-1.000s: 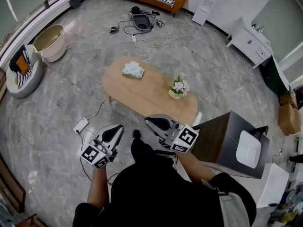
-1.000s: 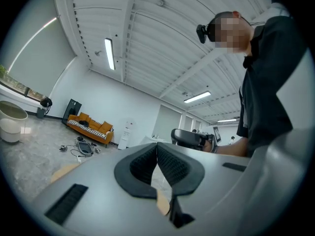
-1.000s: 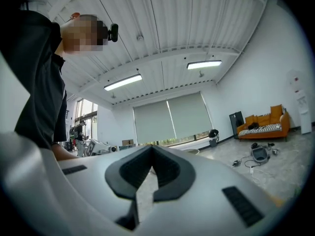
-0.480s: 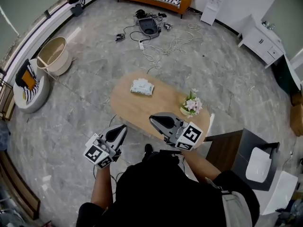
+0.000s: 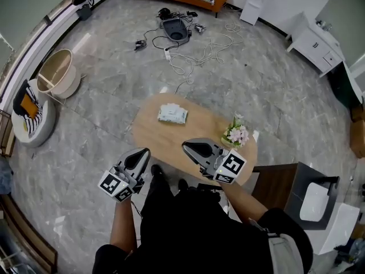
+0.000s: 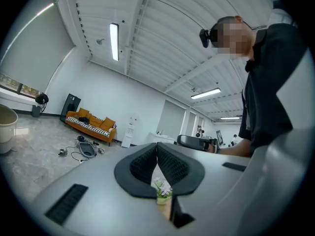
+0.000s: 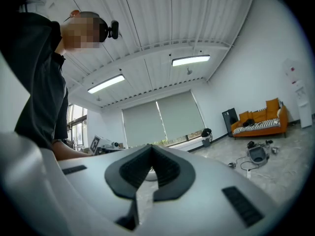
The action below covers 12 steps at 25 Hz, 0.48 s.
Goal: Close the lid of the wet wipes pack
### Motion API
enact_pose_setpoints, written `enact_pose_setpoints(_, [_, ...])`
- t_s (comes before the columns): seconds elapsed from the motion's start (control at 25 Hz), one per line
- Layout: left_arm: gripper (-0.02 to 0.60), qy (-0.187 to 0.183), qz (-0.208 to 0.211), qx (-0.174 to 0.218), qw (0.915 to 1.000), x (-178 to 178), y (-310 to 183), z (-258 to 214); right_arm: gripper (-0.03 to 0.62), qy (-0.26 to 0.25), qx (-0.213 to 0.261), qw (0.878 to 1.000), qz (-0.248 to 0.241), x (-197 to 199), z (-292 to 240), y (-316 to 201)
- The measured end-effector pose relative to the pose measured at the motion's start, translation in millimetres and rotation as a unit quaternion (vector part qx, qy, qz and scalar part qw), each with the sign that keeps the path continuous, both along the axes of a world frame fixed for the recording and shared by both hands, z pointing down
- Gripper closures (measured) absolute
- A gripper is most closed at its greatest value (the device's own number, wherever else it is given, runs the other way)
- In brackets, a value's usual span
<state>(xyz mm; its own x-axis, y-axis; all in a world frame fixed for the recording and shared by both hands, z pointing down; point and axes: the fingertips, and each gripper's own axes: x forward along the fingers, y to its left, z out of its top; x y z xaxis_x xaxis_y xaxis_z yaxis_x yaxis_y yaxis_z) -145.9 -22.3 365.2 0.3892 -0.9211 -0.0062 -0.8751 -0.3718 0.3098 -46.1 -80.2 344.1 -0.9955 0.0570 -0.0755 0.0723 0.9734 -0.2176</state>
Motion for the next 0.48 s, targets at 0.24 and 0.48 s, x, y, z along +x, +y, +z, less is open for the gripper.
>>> enact_pose_setpoints(0.24, [0.566,0.02,0.053,-0.012,0.9983,-57.0,-66.6,28.4,0.583,0.017,-0.012,0.998,0.059,-47.1,22.7,-57.4])
enact_pose_setpoints(0.48, [0.566,0.038,0.119,-0.013,0.9921,-112.5,-133.0,26.6,0.583,0.026,-0.019,0.994,0.101,-104.7,18.5,-99.0])
